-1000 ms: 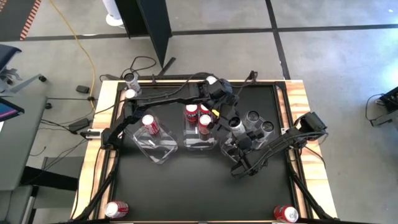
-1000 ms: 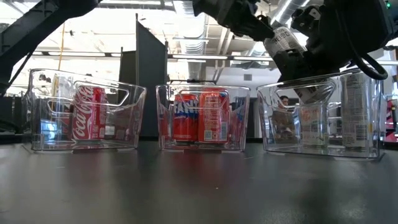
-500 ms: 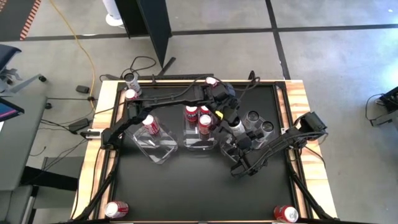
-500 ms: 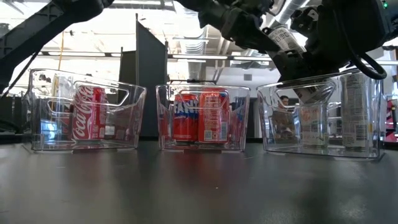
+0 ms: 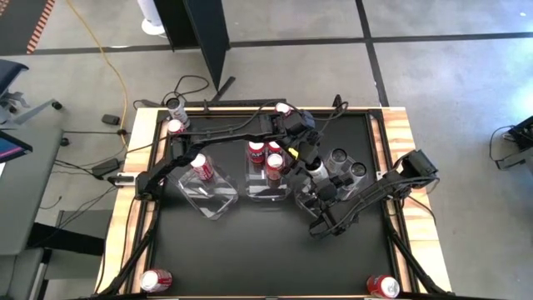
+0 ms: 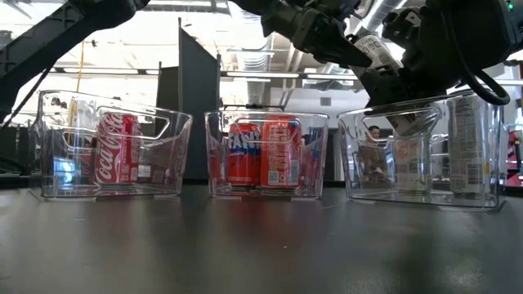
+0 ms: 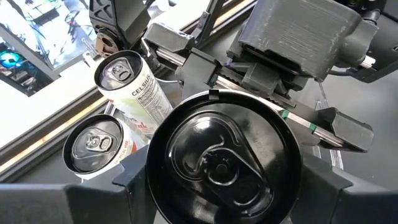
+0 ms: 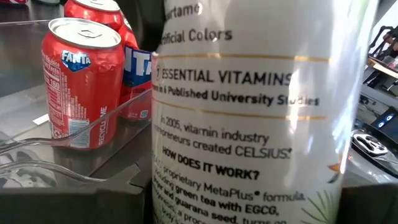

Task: Sort soda cans
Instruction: Put the bottom white soda can into the right transparent bin

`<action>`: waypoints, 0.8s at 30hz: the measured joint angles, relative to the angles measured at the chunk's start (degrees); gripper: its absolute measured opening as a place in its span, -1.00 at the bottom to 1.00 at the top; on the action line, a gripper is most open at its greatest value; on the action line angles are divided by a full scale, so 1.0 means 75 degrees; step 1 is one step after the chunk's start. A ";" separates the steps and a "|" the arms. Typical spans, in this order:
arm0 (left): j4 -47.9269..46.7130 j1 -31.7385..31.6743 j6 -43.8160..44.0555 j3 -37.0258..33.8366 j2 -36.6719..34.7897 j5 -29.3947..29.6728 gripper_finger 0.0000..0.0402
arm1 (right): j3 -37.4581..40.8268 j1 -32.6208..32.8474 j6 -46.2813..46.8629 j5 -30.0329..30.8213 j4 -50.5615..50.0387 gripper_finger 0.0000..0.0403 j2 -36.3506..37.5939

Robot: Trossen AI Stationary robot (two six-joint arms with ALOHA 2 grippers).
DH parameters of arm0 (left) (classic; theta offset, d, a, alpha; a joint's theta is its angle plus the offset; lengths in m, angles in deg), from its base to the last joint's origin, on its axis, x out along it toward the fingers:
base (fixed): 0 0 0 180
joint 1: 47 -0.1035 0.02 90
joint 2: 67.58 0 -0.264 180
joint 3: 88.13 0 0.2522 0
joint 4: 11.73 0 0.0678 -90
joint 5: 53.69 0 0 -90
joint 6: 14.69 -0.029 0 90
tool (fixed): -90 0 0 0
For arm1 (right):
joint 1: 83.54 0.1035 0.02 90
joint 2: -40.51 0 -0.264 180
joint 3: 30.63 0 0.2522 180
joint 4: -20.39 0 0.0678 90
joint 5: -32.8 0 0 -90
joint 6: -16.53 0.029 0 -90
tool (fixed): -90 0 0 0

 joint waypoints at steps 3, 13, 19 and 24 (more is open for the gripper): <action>-0.0025 0.0000 -0.0017 0.0000 0.0000 0.0004 0.27 | 0.0000 0.0000 0.0000 -0.0002 0.0005 0.18 0.0000; -0.0184 0.0006 -0.0128 -0.0015 0.0006 0.0278 0.27 | 0.0000 0.0036 -0.0160 0.0020 0.0072 0.75 0.0006; -0.0252 0.0000 -0.0125 -0.0015 0.0006 0.0347 0.27 | -0.0080 0.0181 -0.0163 0.0140 -0.0221 0.76 0.0003; -0.0384 0.0006 -0.0272 -0.0015 0.0003 0.0736 0.27 | -0.0571 0.0310 -0.0163 0.0151 -0.1060 0.74 0.0003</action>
